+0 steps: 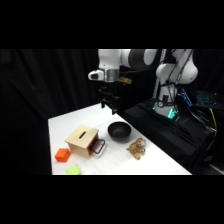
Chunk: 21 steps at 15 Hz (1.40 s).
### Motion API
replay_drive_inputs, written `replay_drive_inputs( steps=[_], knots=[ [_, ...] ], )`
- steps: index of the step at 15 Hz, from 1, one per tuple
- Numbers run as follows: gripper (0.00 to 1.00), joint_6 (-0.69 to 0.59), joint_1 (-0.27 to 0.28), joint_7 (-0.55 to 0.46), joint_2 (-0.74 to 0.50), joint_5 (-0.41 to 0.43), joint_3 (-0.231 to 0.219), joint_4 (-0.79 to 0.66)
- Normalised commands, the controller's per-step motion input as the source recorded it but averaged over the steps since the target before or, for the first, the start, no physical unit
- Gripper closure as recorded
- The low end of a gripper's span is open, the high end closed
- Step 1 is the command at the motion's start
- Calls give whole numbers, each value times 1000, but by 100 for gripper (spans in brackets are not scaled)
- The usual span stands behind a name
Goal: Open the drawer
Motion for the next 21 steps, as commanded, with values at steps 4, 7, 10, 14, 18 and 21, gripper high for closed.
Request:
replay_drive_inputs(
  steps=[4,7,10,14,18,21],
  knots=[
    [0,172,55,-274,187,-154,55,176],
    [0,174,38,-367,313,-11,45,276],
    [0,122,13,-358,364,5,54,315],
    [0,79,-18,-270,335,-43,55,304],
    [0,59,-38,-206,252,-51,69,242],
    [0,72,-41,-146,212,-54,74,182]
  ],
)
